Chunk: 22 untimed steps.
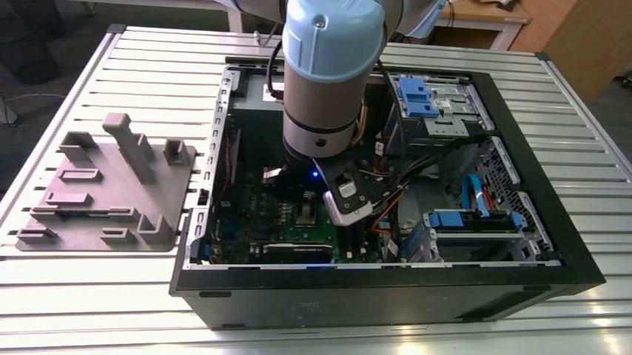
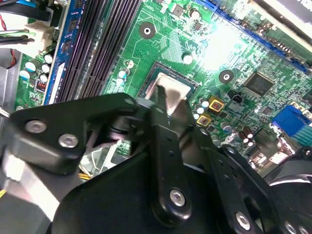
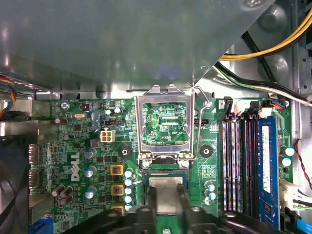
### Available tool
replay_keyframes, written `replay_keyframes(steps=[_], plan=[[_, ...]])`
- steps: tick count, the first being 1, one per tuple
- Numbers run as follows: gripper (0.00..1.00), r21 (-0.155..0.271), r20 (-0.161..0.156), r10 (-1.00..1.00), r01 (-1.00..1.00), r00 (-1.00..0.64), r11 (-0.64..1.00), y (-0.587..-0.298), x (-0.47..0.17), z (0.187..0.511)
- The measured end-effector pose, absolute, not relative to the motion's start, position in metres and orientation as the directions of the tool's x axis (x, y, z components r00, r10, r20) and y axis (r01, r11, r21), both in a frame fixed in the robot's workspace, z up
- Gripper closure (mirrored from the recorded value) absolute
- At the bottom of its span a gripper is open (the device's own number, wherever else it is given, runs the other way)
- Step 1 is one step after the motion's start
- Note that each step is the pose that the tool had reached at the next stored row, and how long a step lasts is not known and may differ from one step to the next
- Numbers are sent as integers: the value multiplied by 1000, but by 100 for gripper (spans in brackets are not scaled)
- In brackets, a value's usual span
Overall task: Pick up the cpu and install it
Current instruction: 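Place the cpu into insertion slot, then close the cpu cover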
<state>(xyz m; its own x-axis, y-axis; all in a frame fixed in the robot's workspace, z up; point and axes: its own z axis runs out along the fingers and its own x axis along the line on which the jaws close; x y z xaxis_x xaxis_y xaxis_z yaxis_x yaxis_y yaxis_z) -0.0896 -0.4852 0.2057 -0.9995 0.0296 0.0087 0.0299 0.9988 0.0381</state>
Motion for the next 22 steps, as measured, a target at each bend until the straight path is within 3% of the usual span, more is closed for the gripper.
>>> replay_keyframes(steps=[5, 22], plan=[[89, 38, 9, 30, 30, -1000, 999, -485, -90, 206], [89, 38, 9, 29, 30, -1000, 999, -485, -89, 219]])
